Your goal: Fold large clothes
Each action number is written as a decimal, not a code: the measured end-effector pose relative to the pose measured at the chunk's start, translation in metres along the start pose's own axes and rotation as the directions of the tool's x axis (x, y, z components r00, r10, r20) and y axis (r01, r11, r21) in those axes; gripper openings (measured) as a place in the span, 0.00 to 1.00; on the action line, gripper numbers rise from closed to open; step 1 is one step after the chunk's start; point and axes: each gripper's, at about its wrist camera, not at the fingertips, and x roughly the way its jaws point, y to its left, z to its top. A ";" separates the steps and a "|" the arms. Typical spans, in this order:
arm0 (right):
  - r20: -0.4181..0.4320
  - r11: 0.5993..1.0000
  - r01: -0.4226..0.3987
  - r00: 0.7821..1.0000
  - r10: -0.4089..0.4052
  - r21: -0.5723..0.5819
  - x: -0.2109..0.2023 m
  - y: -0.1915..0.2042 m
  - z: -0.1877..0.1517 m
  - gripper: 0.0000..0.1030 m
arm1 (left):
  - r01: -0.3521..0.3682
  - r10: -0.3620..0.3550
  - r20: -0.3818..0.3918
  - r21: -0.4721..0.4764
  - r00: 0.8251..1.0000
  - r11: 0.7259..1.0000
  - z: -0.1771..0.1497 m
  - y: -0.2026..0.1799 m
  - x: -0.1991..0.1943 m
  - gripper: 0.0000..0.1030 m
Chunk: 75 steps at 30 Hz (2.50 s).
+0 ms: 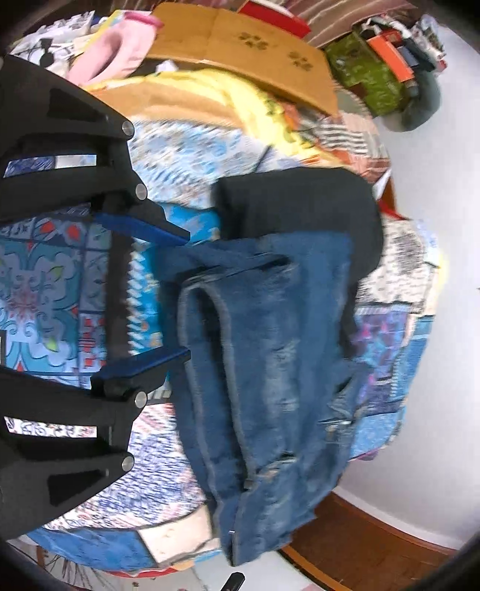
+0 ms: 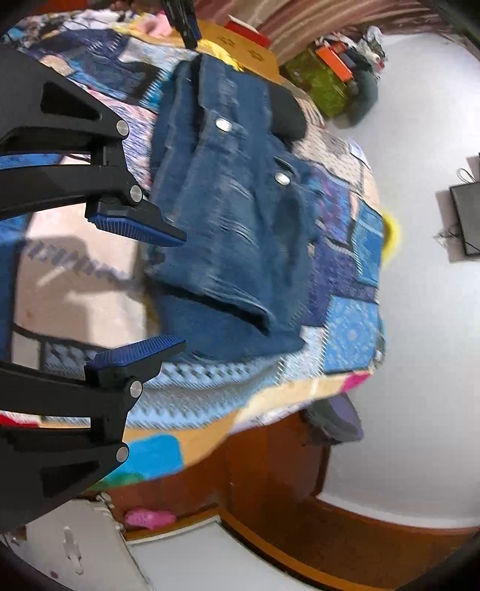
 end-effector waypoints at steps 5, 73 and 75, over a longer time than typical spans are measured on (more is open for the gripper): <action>-0.079 0.998 -0.006 0.997 0.001 -0.062 0.018 0.018 -0.022 0.45 | 0.029 -0.027 -0.072 0.033 0.997 0.999 -0.014 -0.019 0.028 0.53; -0.073 0.939 0.153 0.980 -0.183 -0.309 0.068 0.053 0.013 0.48 | -0.265 0.240 0.114 0.381 0.964 0.886 0.005 -0.089 0.066 0.55; -0.057 0.926 0.172 0.978 -0.202 -0.337 0.071 0.059 0.011 0.56 | -0.265 0.240 0.113 0.391 0.964 0.881 0.001 -0.091 0.073 0.56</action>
